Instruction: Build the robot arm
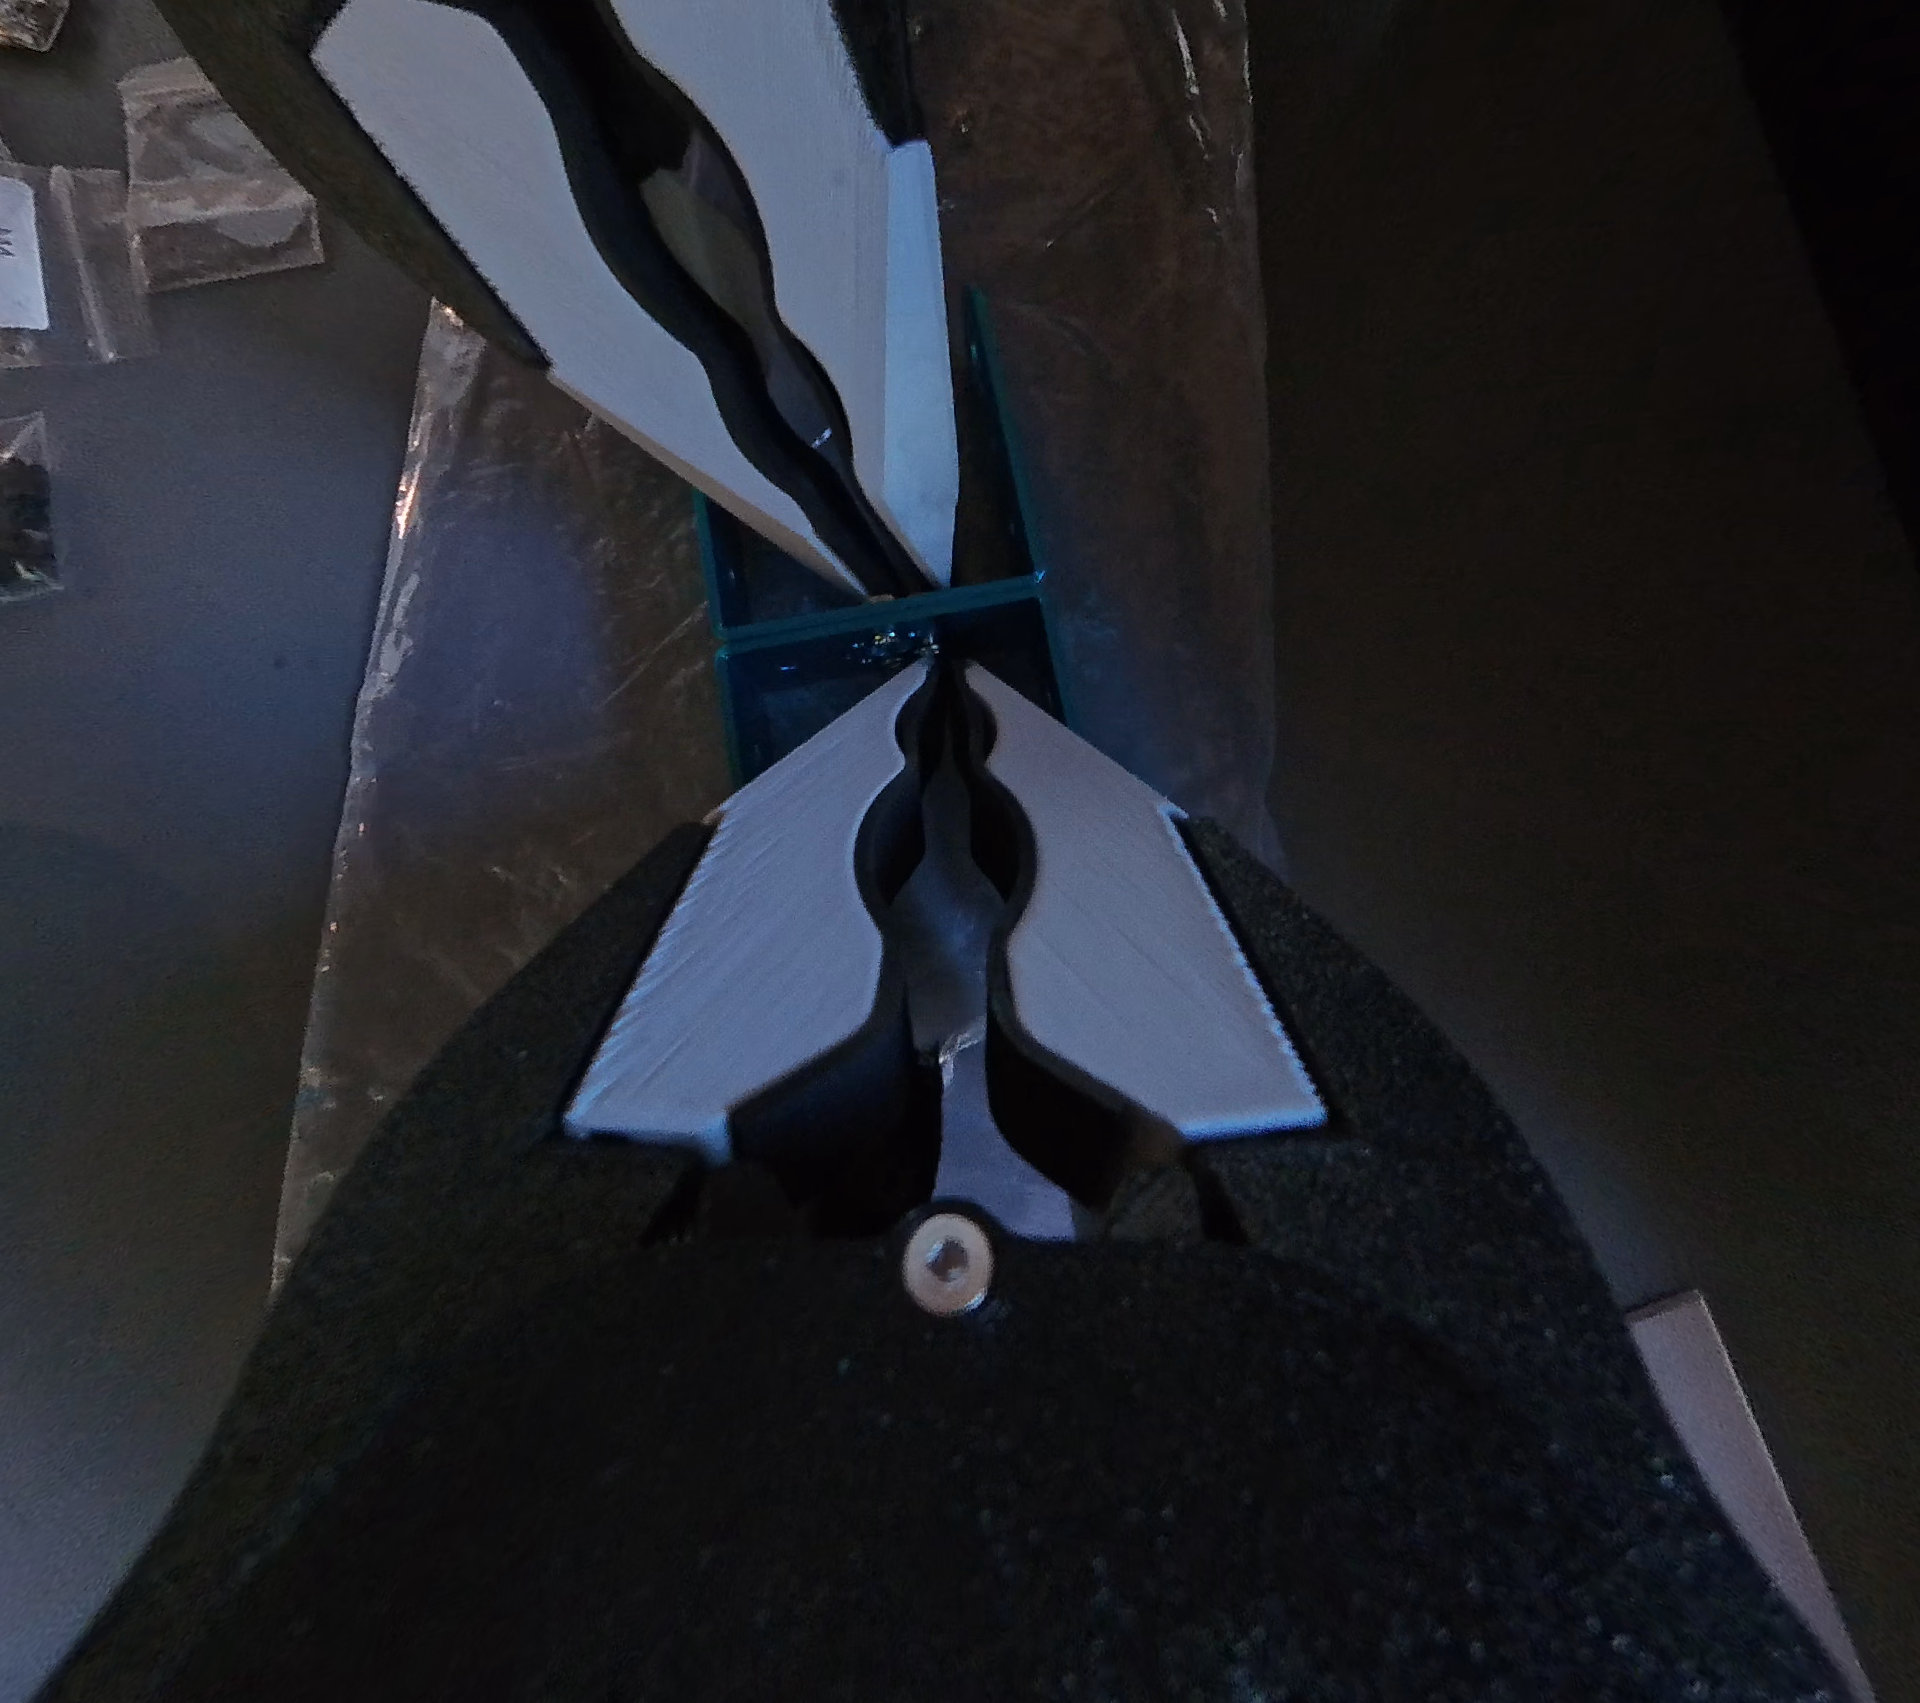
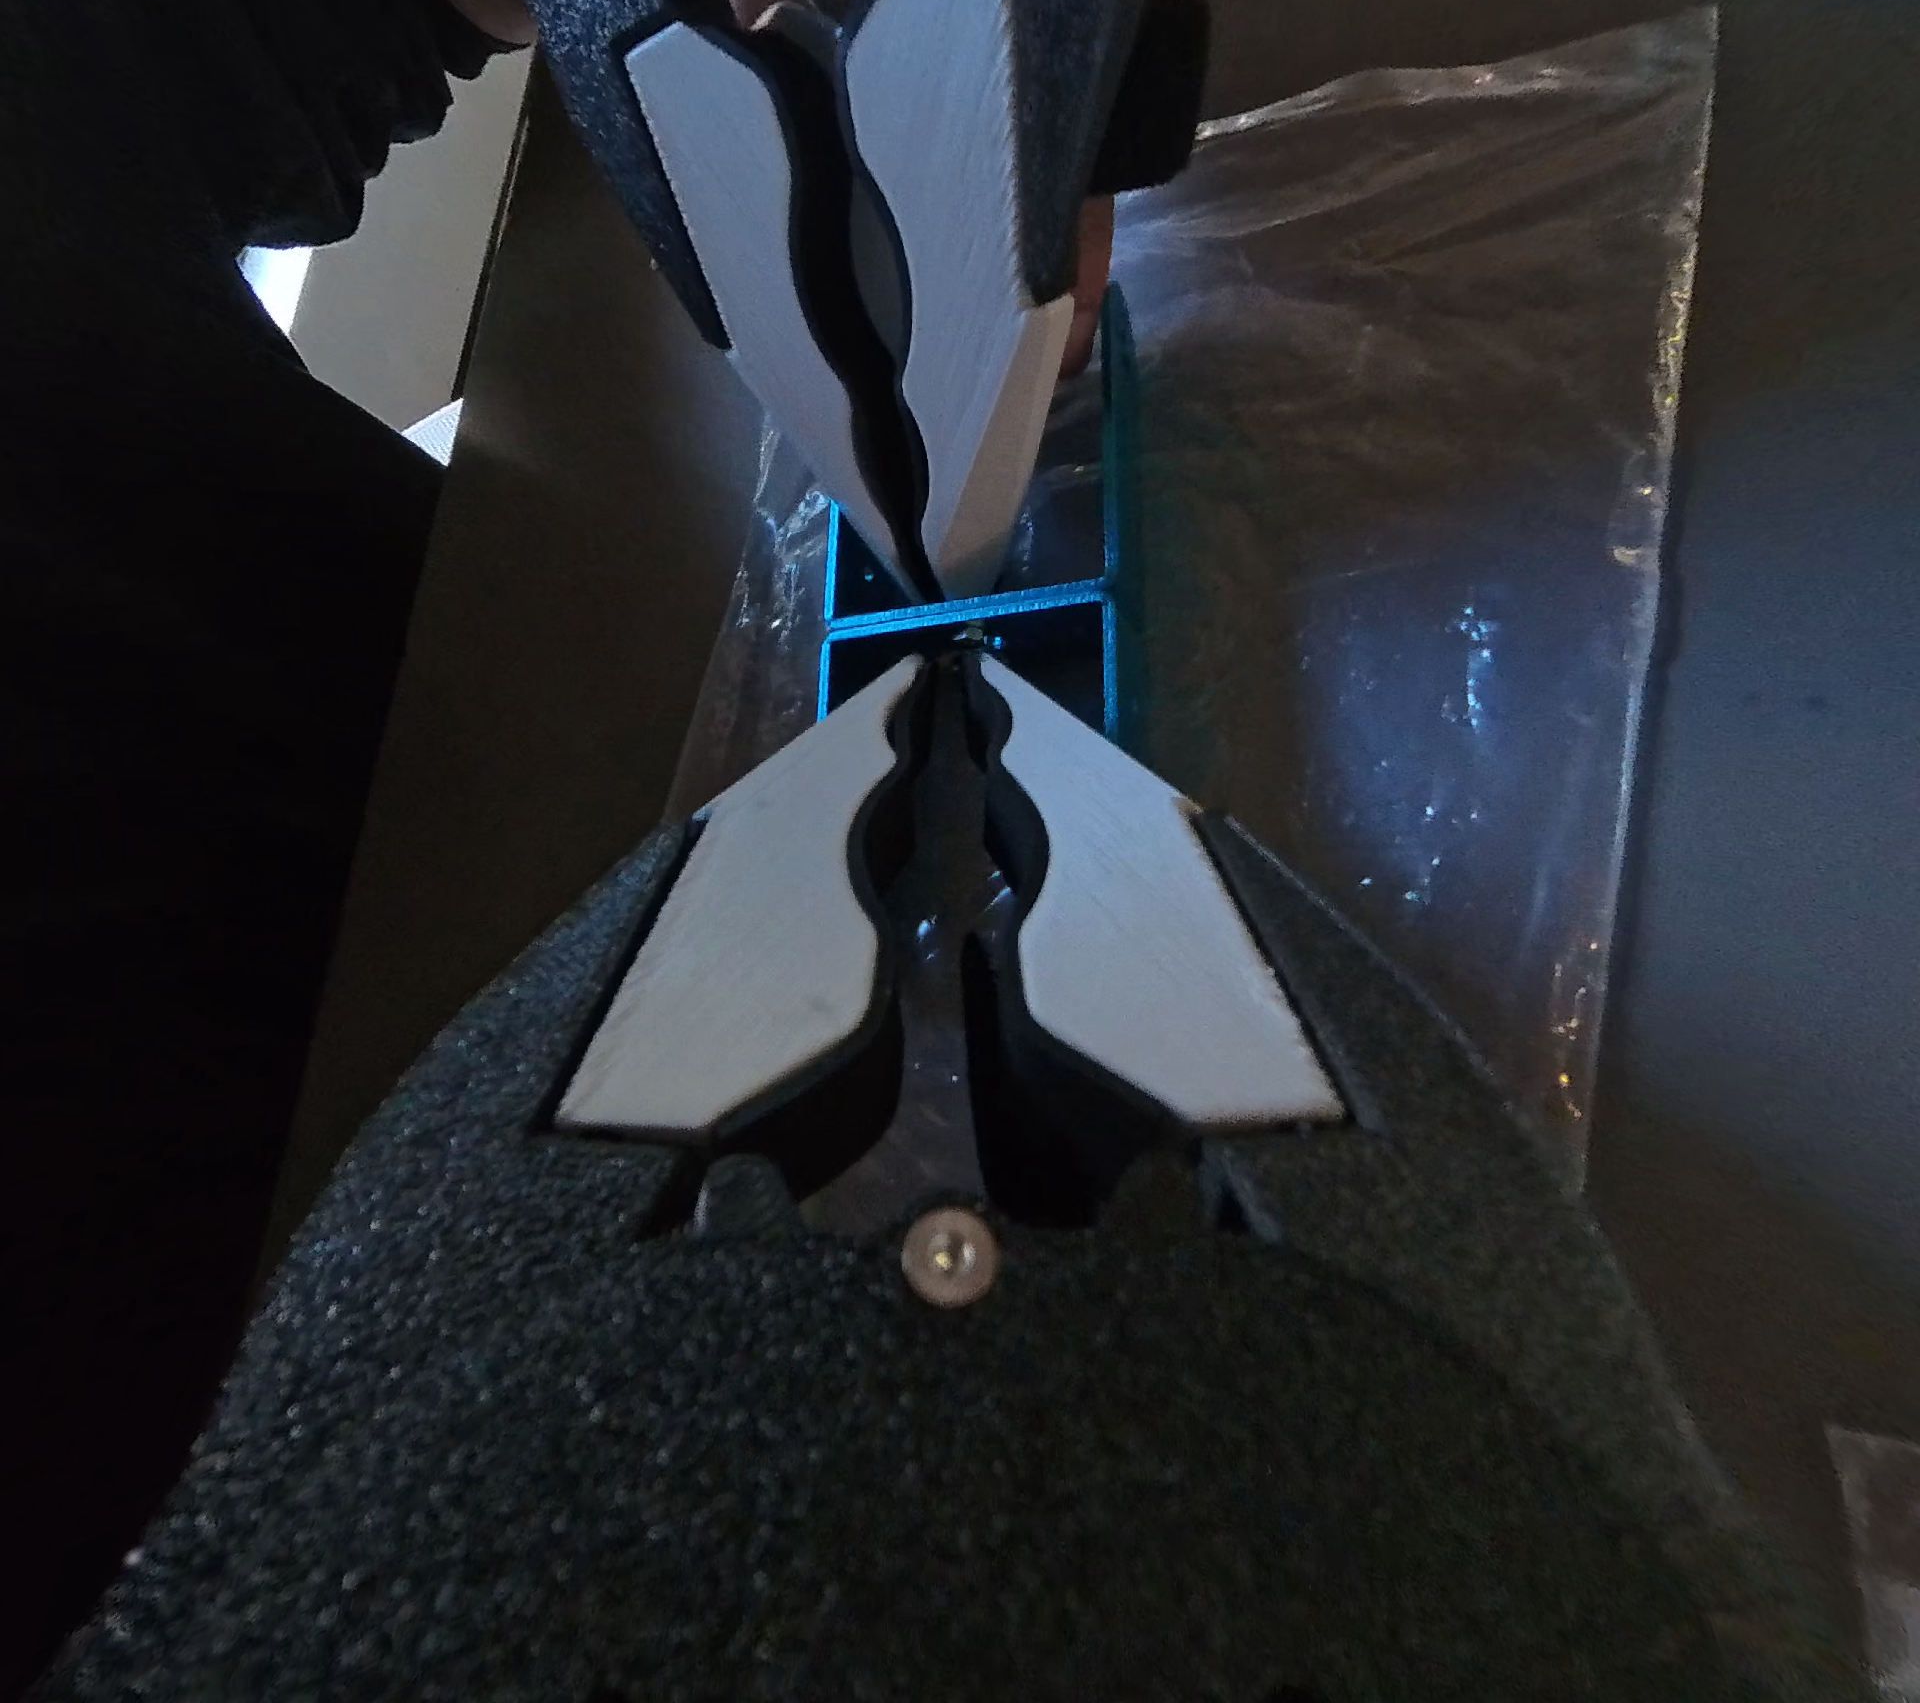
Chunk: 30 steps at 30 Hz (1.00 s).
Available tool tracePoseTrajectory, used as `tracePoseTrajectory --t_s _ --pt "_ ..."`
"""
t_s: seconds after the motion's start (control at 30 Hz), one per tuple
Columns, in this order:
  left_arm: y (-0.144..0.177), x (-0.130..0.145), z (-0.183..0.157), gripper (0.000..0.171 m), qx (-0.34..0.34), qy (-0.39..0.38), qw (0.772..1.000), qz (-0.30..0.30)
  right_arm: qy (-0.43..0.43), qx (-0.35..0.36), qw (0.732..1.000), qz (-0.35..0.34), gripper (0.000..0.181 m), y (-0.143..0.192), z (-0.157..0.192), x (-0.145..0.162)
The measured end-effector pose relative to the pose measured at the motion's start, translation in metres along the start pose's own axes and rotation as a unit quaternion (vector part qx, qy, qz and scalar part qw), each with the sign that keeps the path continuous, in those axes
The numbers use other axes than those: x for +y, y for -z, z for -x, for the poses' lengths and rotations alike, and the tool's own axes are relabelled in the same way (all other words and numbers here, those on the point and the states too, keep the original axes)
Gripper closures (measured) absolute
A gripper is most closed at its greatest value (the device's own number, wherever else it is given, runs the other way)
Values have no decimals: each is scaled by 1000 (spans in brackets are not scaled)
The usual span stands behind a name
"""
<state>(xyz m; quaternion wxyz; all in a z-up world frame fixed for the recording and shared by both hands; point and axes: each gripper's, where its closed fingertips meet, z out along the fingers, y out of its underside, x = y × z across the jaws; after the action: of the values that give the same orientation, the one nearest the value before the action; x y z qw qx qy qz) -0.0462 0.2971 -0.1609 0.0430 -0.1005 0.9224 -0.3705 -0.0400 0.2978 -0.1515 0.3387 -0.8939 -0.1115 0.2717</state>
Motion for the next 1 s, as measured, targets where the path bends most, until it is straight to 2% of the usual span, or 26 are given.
tracePoseTrajectory --t_s 0.17,0.33,1.0 --pt "5 3 1 171 -4 -2 1000 10 4 11 1000 5 176 0 -1 1" --pt "6 -1 3 171 -9 -2 1000 -4 -2 19 1000 4 177 0 -3 0" --pt "3 -4 1 171 -5 -2 1000 -9 -32 2 999 8 173 0 4 2"
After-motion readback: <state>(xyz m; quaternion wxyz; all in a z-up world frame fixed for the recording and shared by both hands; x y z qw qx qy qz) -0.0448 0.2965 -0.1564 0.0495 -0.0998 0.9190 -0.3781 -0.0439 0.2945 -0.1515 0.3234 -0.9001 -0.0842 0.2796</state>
